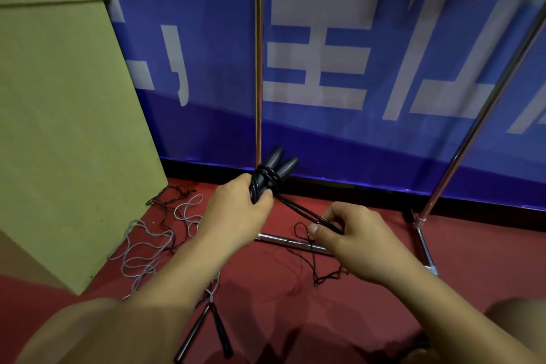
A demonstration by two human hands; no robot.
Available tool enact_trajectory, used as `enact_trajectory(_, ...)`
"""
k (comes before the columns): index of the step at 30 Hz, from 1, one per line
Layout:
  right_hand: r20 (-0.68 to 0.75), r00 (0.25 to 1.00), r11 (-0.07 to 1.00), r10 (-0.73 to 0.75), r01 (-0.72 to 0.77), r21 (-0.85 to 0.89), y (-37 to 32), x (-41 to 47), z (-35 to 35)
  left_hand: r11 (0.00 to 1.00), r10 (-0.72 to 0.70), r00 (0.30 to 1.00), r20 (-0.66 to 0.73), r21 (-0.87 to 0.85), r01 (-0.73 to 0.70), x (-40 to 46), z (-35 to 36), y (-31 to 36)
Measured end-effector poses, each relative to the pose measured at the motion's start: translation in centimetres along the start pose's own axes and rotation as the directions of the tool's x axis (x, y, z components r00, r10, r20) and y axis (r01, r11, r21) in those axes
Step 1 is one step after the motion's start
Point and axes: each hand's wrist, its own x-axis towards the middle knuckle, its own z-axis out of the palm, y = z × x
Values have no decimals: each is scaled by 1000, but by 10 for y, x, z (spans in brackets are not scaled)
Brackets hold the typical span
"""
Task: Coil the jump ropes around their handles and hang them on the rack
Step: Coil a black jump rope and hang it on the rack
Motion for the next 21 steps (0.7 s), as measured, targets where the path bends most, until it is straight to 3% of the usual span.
enact_trajectory(5,84,985,984,-152,143,106,-6,-8,-4,993,-22,997,67,113,14,2,6,-6)
enact_trajectory(9,128,965,971,-229,218,100,-10,-12,-6,978,34,984,174,197,-69,-1,11,-4)
enact_trajectory(16,-103,983,958,-150,170,233,-7,-3,-9,926,165,881,443,238,-293,-13,17,5)
enact_trajectory(21,-144,985,982,-95,117,146,-3,-1,-10,903,242,810,535,180,-389,-31,26,12)
